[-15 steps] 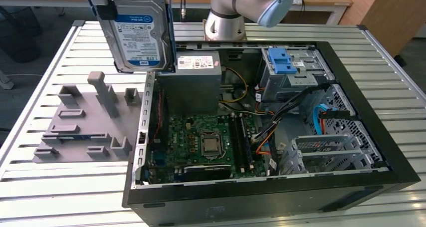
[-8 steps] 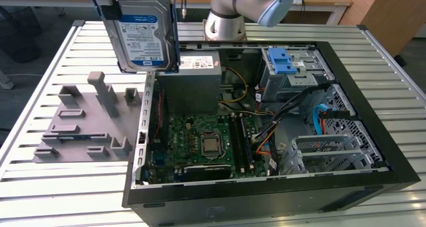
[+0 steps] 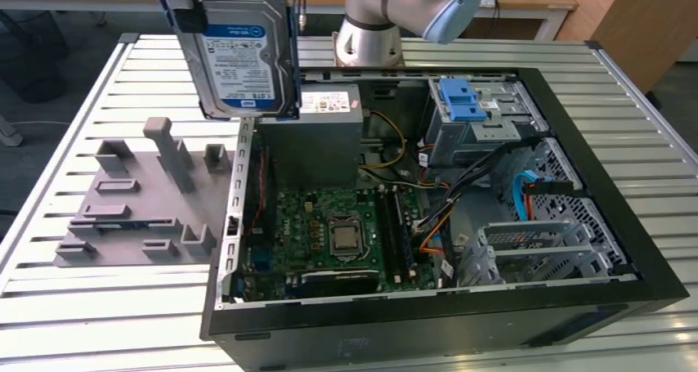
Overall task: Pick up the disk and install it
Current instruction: 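Pick up the disk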
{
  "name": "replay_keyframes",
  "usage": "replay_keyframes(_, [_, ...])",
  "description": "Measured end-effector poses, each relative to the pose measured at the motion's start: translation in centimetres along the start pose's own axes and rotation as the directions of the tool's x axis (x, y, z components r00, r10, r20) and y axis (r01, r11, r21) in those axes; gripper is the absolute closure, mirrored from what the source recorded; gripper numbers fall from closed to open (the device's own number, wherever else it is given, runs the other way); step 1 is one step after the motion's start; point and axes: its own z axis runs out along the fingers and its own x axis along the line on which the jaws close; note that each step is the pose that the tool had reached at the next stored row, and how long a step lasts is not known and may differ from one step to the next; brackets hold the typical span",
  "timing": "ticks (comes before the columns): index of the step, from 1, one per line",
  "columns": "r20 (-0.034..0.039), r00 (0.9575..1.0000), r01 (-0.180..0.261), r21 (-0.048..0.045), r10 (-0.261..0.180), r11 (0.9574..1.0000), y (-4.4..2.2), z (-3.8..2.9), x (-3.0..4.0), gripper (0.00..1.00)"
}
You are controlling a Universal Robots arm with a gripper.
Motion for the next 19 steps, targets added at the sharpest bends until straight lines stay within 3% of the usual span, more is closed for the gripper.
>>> replay_keyframes(19, [0.0,1.0,0.0,0.0,0.0,1.0,-2.25,0.02,-0.01,0.64])
